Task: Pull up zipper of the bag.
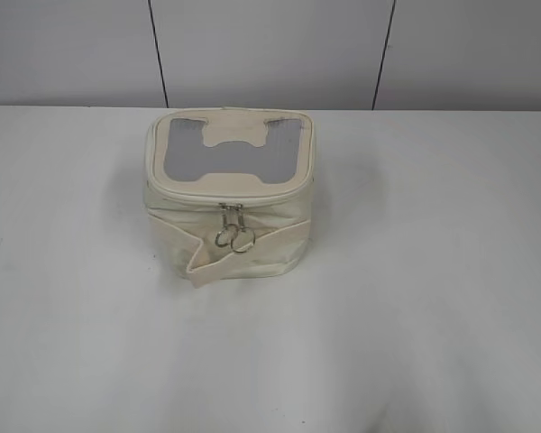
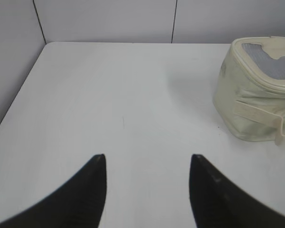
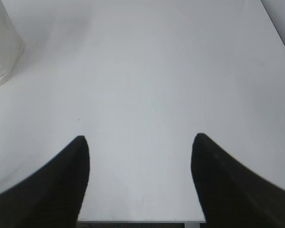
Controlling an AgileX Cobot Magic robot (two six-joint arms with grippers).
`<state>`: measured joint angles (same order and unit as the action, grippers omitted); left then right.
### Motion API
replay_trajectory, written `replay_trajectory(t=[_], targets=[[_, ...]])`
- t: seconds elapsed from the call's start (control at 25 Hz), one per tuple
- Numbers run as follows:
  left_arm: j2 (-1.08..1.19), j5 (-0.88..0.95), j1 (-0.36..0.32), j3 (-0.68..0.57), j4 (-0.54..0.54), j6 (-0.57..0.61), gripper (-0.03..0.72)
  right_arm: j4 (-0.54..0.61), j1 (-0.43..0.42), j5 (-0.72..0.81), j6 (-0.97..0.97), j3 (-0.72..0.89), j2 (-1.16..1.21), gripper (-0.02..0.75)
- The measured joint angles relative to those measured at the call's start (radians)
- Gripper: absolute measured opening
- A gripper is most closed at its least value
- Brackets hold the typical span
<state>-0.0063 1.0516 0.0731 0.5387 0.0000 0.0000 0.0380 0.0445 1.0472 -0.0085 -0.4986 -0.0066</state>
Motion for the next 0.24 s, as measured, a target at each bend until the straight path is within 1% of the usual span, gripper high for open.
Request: replay_trajectory(t=[0.24], targets=[[0.0, 0.0, 0.0, 0.0, 0.0, 0.0, 0.427, 0.0, 0.0, 0.0, -0.001, 0.0, 0.0, 0.526]])
